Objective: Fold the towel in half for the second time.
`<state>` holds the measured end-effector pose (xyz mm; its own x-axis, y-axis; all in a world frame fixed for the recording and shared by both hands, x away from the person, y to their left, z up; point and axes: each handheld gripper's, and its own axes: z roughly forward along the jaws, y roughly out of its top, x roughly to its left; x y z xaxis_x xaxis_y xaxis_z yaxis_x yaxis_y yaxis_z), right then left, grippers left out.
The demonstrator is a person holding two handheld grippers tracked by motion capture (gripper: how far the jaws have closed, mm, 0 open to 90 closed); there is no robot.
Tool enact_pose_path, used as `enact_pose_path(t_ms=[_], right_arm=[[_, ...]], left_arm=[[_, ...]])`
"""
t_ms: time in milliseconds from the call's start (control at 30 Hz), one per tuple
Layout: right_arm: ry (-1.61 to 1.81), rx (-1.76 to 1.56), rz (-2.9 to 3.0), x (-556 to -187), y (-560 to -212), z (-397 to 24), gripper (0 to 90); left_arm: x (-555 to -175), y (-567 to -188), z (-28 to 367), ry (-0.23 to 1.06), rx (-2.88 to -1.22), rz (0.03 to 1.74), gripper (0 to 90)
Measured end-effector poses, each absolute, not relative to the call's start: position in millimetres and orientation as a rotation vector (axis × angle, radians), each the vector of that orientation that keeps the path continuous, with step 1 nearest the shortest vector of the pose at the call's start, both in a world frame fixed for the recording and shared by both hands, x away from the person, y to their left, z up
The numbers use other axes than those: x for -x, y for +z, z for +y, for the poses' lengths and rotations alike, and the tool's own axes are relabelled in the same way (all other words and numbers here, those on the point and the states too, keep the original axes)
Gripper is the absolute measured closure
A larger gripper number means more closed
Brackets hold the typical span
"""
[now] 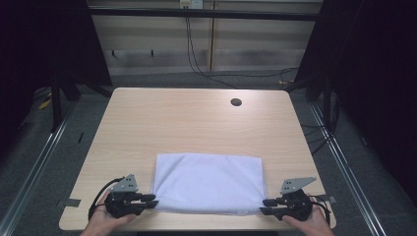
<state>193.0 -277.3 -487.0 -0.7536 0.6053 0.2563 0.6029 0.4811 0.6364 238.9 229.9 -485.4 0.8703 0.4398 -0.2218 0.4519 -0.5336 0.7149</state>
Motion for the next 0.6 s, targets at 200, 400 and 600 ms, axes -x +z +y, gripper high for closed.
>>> enact_pose_path(t_ms=[200, 400, 600], right_arm=[[1.325, -1.131, 2.563, -192.3, -473.4, -284.9, 54.2], [1.365, -1.235, 2.254, -206.3, -462.0, -301.0, 48.2], [1.294, -1.341, 2.122, -218.0, -472.0, -316.5, 39.3]], left_arm=[[-245.7, -469.9, 244.1, 0.017, -2.038, 0.727, 53.2], [-266.4, -472.3, 259.9, 0.141, -1.951, 0.922, 40.8], [-277.4, -476.8, 268.2, 0.179, -1.917, 1.000, 31.7]])
